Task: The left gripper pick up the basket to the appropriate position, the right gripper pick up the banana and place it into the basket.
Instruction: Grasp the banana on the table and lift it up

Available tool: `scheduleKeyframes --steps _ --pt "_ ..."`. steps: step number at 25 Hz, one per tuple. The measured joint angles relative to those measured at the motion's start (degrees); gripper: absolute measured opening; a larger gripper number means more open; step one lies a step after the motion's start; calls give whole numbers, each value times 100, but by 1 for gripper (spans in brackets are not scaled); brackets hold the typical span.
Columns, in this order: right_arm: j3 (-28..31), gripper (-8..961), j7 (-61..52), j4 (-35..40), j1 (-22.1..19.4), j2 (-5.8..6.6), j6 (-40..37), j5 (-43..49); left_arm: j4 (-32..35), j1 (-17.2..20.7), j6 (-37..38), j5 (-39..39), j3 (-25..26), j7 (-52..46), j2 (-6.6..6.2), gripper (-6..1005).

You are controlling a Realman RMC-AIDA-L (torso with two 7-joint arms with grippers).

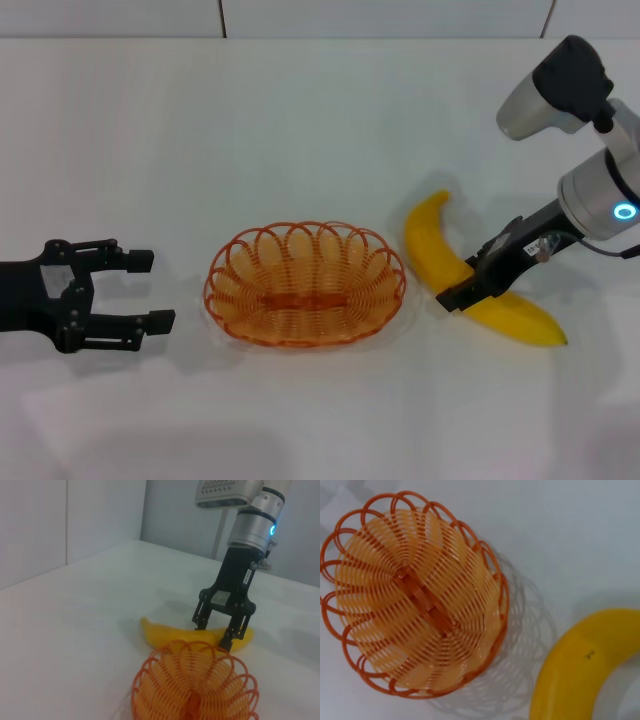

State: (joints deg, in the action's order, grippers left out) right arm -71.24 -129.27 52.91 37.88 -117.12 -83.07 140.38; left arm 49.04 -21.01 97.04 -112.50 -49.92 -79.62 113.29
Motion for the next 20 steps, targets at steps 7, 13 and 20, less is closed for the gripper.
scheduleKeyframes --steps 7,13,20 --pt "45 589 -1 9 0 4 2 -11 0 0 25 0 0 -11 0 855" --pt "73 491 -1 66 -14 11 -8 -11 0 14 32 0 0 -11 0 855" --pt "884 503 58 826 -99 58 -452 154 18 73 55 0 0 -5 -33 855"
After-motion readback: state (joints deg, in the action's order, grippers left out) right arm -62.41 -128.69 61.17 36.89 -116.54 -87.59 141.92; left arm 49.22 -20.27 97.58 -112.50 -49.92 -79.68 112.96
